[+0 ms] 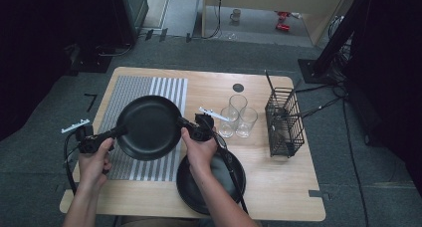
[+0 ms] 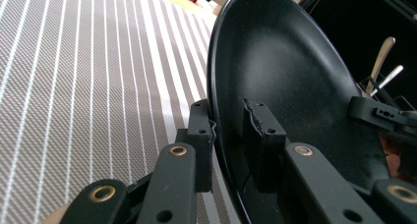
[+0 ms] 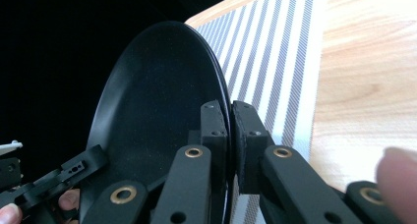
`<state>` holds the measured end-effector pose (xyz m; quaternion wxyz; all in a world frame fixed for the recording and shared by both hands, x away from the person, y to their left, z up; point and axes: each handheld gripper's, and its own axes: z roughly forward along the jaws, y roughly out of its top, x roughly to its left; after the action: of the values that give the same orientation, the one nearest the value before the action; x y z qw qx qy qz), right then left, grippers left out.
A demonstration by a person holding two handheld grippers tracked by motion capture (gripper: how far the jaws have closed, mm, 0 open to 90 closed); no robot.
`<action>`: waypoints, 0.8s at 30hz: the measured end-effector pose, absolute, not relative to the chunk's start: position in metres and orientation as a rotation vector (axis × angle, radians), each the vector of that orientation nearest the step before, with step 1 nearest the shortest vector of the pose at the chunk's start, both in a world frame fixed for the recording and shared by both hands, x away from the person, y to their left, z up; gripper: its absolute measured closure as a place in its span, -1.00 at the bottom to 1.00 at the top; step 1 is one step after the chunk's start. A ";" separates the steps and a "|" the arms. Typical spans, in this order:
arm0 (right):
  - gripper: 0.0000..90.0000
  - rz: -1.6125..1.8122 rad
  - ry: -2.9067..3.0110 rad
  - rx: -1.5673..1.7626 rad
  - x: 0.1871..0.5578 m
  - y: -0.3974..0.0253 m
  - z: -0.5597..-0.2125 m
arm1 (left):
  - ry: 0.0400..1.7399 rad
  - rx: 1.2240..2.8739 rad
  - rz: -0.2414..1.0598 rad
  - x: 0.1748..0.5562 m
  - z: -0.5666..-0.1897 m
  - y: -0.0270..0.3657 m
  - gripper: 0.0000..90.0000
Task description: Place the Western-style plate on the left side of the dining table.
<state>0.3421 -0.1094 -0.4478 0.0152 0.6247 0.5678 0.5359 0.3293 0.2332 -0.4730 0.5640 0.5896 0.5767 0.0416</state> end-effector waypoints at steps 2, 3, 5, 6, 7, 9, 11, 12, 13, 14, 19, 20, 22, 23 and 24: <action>0.91 1.667 1.769 1.940 0.344 -0.108 -0.447 | 1.358 1.387 0.100 0.331 -0.472 0.235 0.69; 0.91 1.665 1.776 1.936 0.348 -0.104 -0.445 | 1.360 1.383 0.103 0.334 -0.472 0.238 0.69; 0.91 1.663 1.783 1.932 0.351 -0.101 -0.444 | 1.363 1.382 0.104 0.337 -0.472 0.241 0.69; 0.91 1.661 1.787 1.933 0.353 -0.100 -0.444 | 1.367 1.376 0.105 0.339 -0.472 0.242 0.69; 0.91 1.661 1.787 1.933 0.353 -0.100 -0.444 | 1.367 1.376 0.105 0.339 -0.472 0.242 0.69; 0.91 1.658 1.796 1.930 0.357 -0.097 -0.444 | 1.372 1.369 0.105 0.342 -0.473 0.245 0.69; 0.91 1.652 1.803 1.929 0.361 -0.094 -0.444 | 1.379 1.364 0.103 0.345 -0.475 0.247 0.69; 0.91 1.647 1.807 1.932 0.364 -0.092 -0.444 | 1.381 1.363 0.103 0.347 -0.475 0.248 0.69; 0.91 1.647 1.807 1.932 0.364 -0.092 -0.444 | 1.381 1.365 0.104 0.349 -0.475 0.248 0.69; 0.91 1.647 1.811 1.929 0.366 -0.091 -0.445 | 1.383 1.366 0.106 0.350 -0.475 0.249 0.69; 0.91 1.645 1.824 1.943 0.375 -0.091 -0.446 | 1.384 1.378 0.114 0.359 -0.474 0.250 0.69; 0.91 1.646 1.826 1.947 0.379 -0.090 -0.447 | 1.387 1.381 0.112 0.362 -0.474 0.250 0.68; 0.91 1.639 1.832 1.953 0.383 -0.089 -0.448 | 1.394 1.388 0.113 0.366 -0.475 0.251 0.68; 0.91 1.639 1.833 1.959 0.384 -0.089 -0.449 | 1.397 1.389 0.113 0.367 -0.475 0.252 0.68; 0.91 1.639 1.833 1.959 0.384 -0.089 -0.449 | 1.397 1.389 0.113 0.367 -0.475 0.252 0.68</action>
<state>0.3842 -0.0889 -0.4485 -0.0012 0.6231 0.5830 0.5213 0.3672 0.2518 -0.4748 0.5516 0.5871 0.5906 0.0480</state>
